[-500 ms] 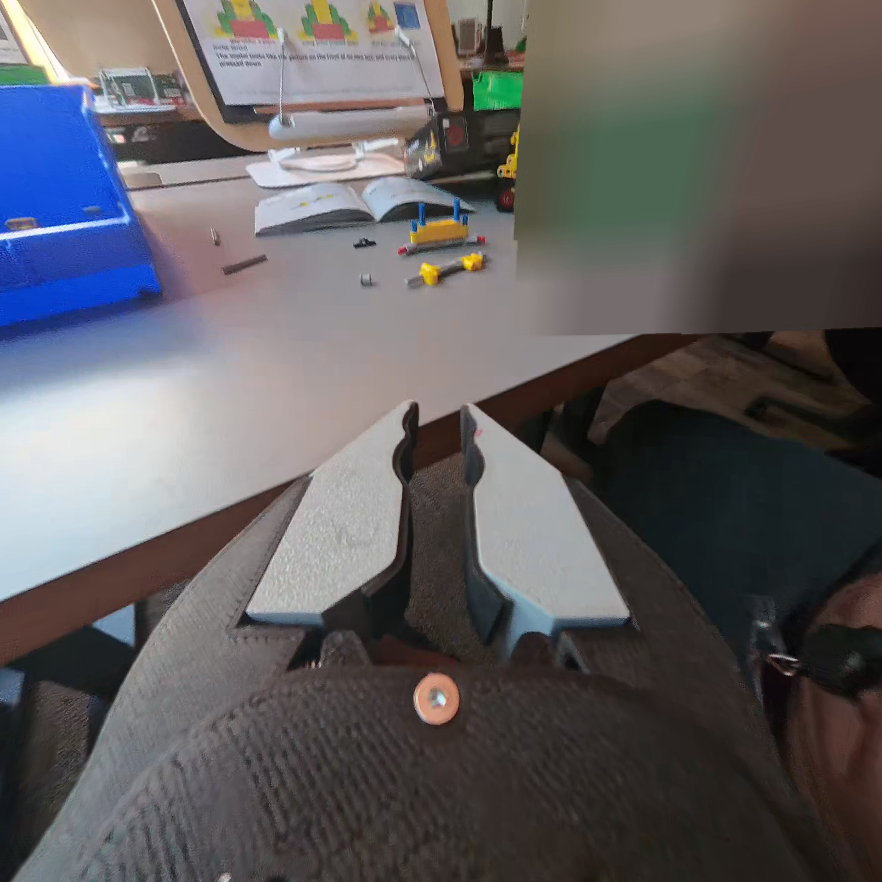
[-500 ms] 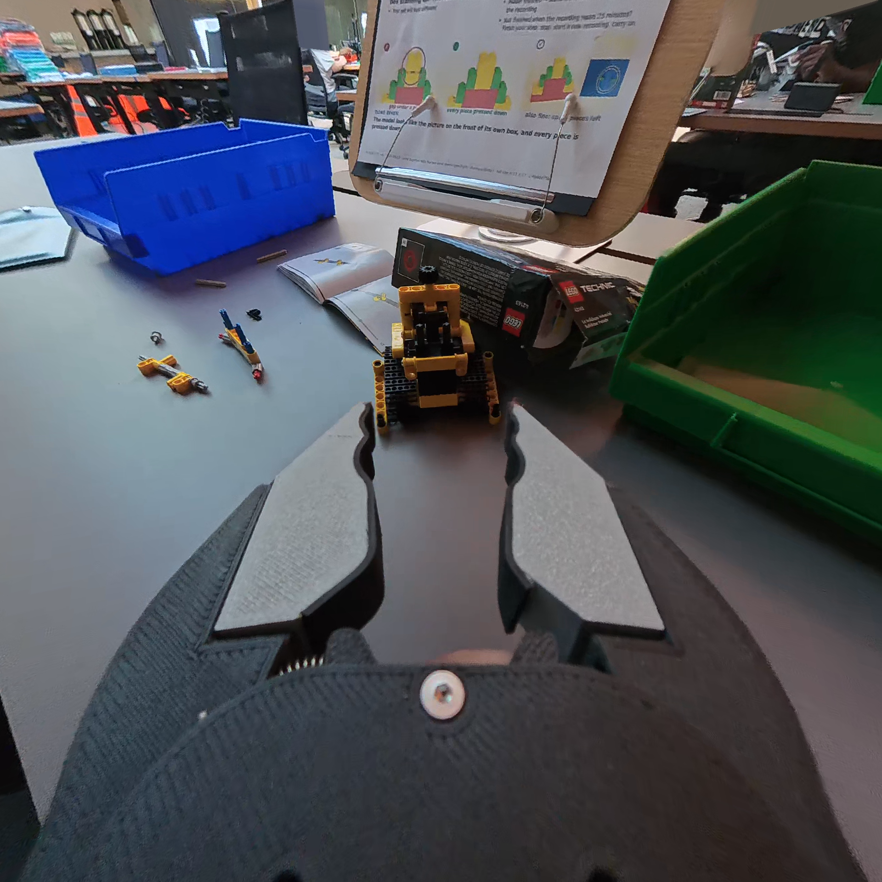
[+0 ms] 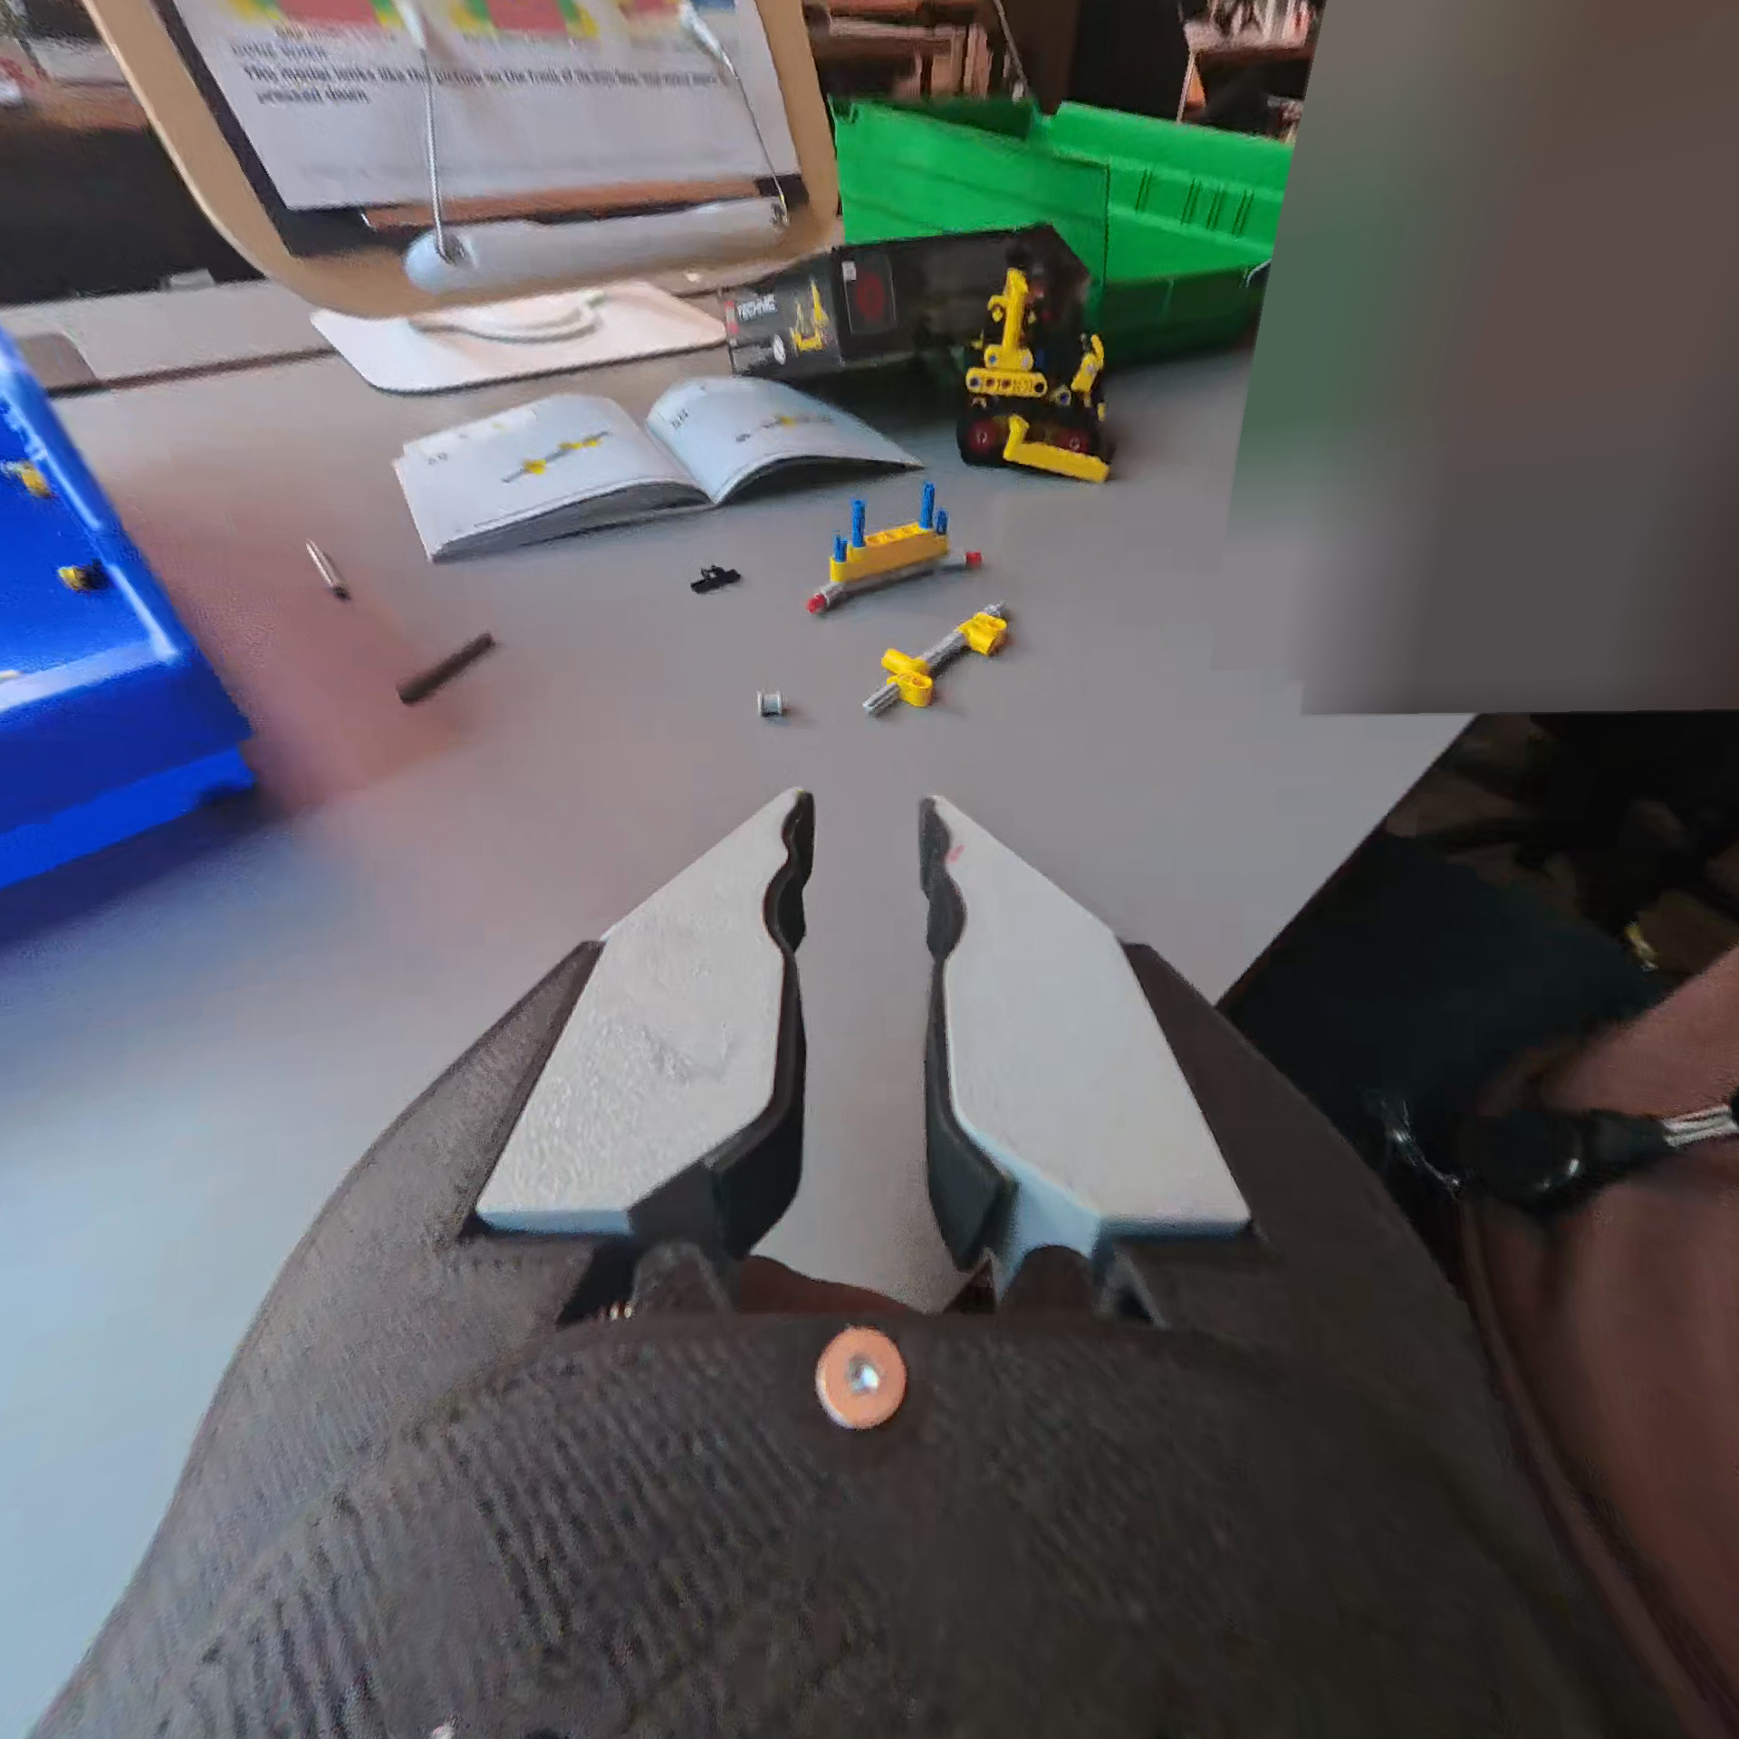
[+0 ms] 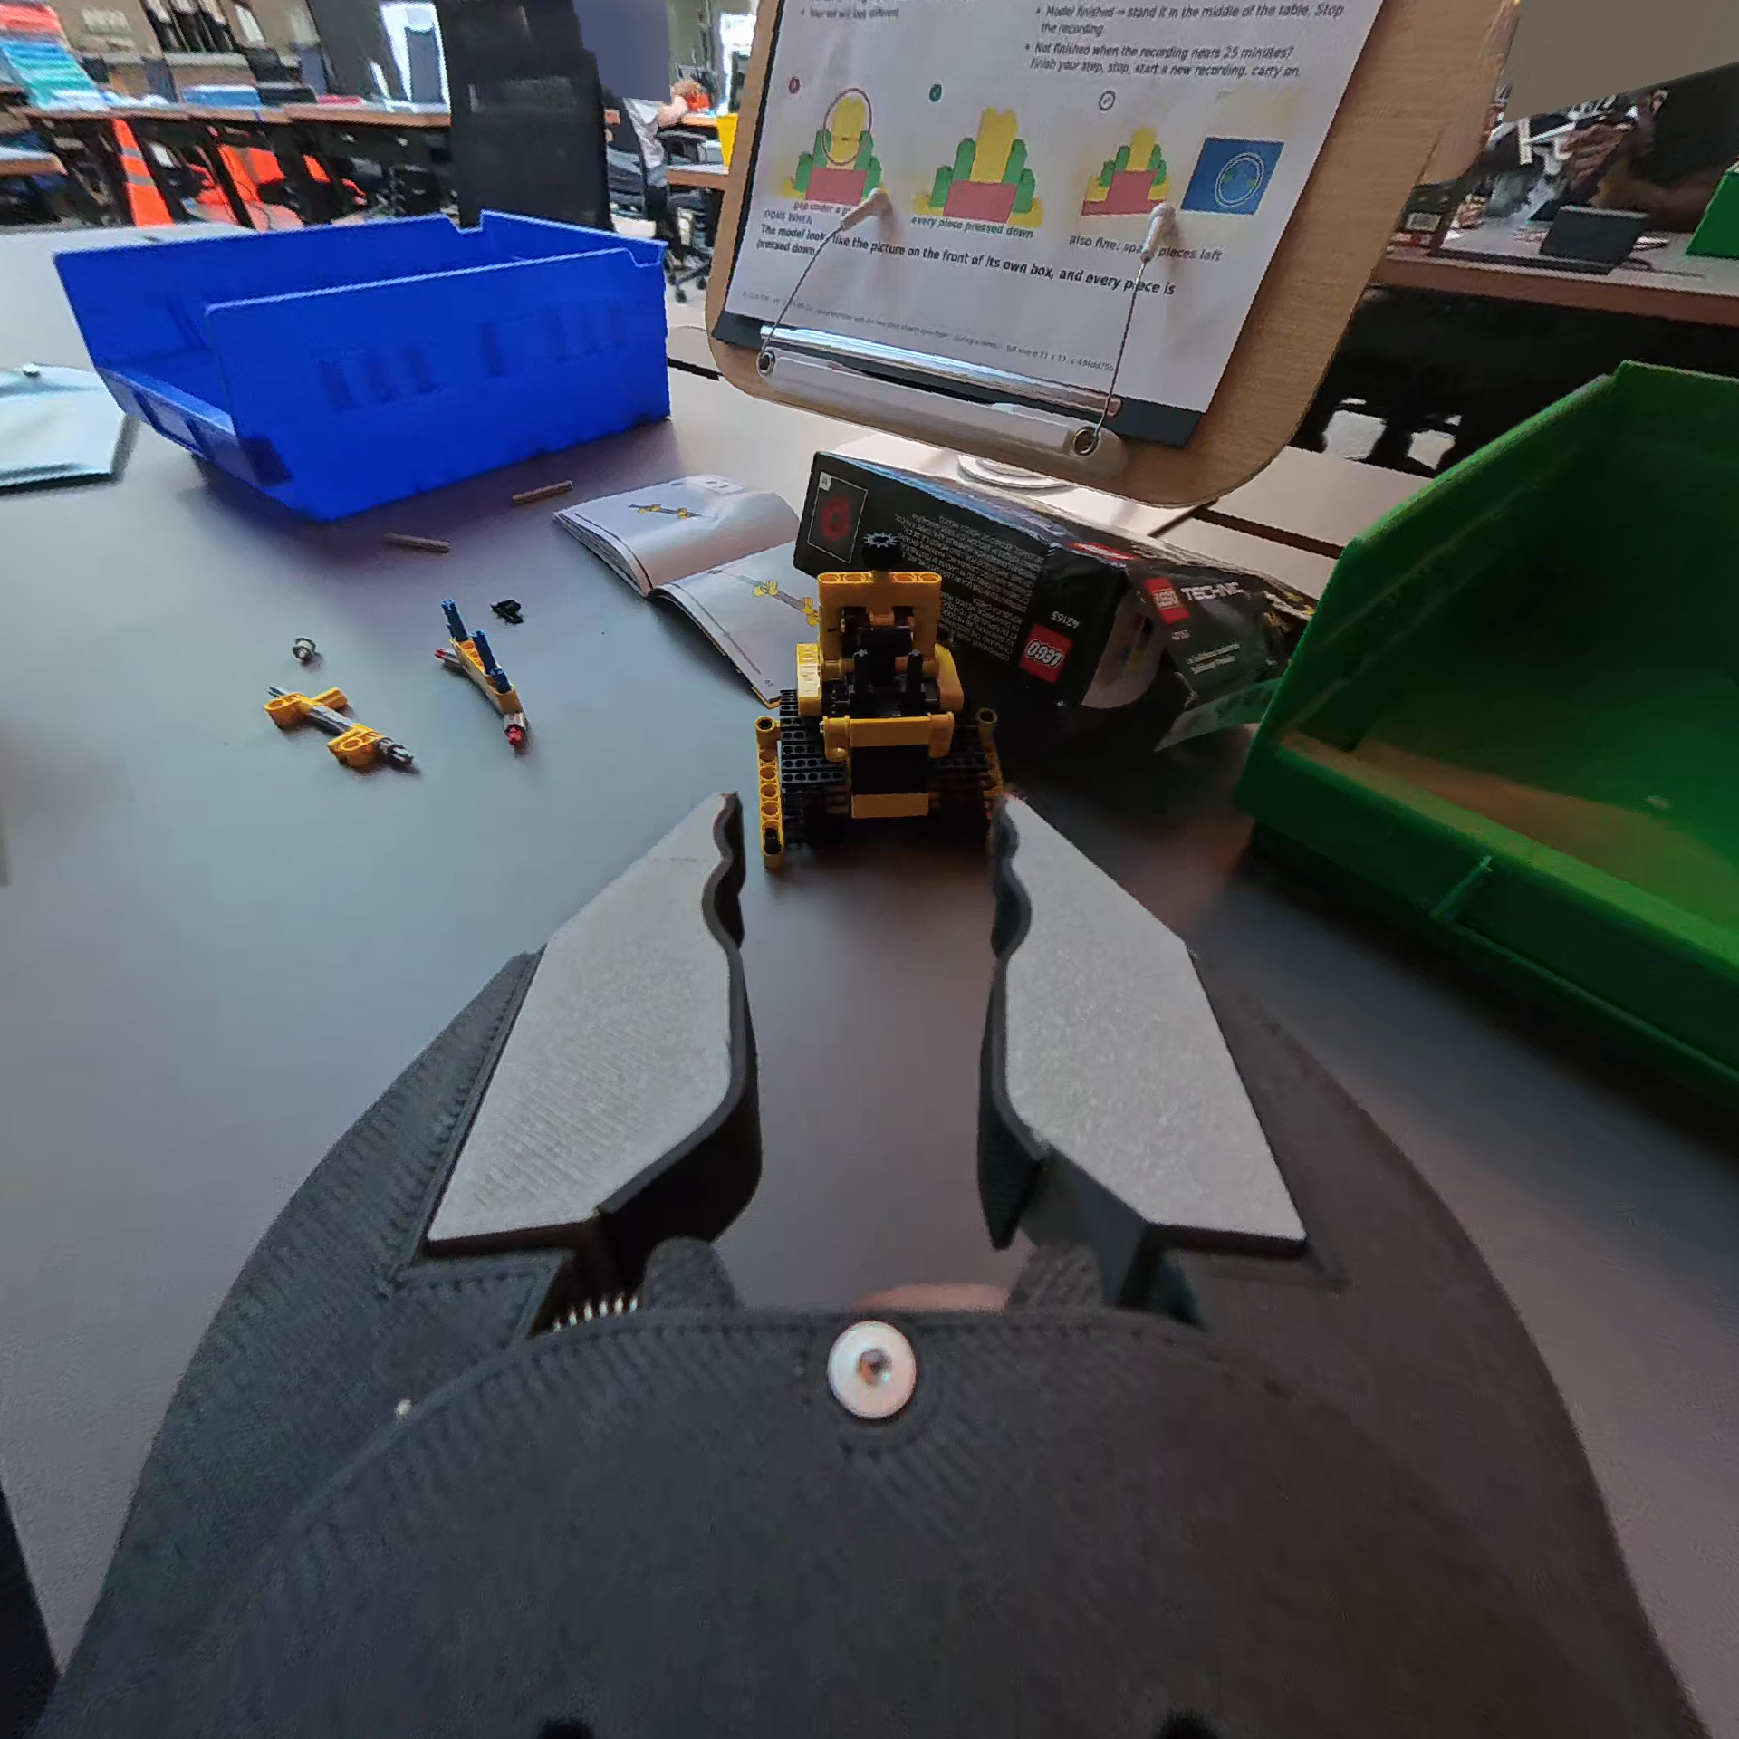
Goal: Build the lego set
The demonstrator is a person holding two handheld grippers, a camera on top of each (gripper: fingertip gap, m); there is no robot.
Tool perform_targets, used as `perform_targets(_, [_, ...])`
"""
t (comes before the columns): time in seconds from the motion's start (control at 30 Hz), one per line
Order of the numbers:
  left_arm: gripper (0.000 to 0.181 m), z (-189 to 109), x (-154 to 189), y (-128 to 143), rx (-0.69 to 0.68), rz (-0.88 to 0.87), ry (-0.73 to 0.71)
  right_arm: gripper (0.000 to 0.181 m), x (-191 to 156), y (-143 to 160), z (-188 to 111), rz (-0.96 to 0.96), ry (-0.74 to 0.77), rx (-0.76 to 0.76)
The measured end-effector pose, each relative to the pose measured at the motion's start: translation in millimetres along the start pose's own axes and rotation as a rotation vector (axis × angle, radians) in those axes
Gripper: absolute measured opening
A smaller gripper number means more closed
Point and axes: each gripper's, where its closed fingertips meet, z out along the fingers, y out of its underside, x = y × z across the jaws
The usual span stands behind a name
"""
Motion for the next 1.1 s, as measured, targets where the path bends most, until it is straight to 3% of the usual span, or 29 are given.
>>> perform_targets(0.17, [0.017, 9, 20, -34, 0.028, 0.105, 0.036, 0.046, -5, -7, -7, 0.004, -0.021, 0.046])
perform_targets(0.3, [0.017, 34, 17, -47, 0.028, 0.123, 0.065, 0.046, -8, -11, -13, 0.033, -0.036, 0.066])
perform_targets(0.43, [0.021, 55, 39, -44, -0.007, 0.098, 0.168, 0.059, -36, -28, -82, 0.161, -0.156, 0.118])
perform_targets(0.5, [0.019, 62, 61, -35, -0.019, 0.146, 0.230, 0.061, -30, -16, -113, 0.147, -0.020, 0.033])
perform_targets(0.57, [0.019, 73, 76, -30, -0.056, 0.187, 0.265, 0.073, -31, -10, -123, 0.158, 0.057, -0.022])
perform_targets(0.67, [0.015, 95, 99, -41, -0.030, 0.161, 0.340, 0.075, -44, -21, -99, 0.123, 0.033, -0.041])
perform_targets(0.8, [0.020, 115, 114, -32, -0.118, 0.184, 0.382, 0.068, -42, -44, -20, 0.115, -0.012, -0.040])
perform_targets(0.87, [0.021, 118, 111, -30, -0.137, 0.188, 0.357, 0.072, -34, -36, 13, 0.059, 0.019, -0.115])
perform_targets(0.97, [0.017, 116, 105, -36, -0.086, 0.199, 0.289, 0.059, -34, -19, 33, 0.142, 0.000, -0.034])
perform_targets(1.1, [0.017, 113, 102, -41, -0.048, 0.204, 0.258, 0.079, -63, -1, 38, 0.316, -0.232, -0.061])
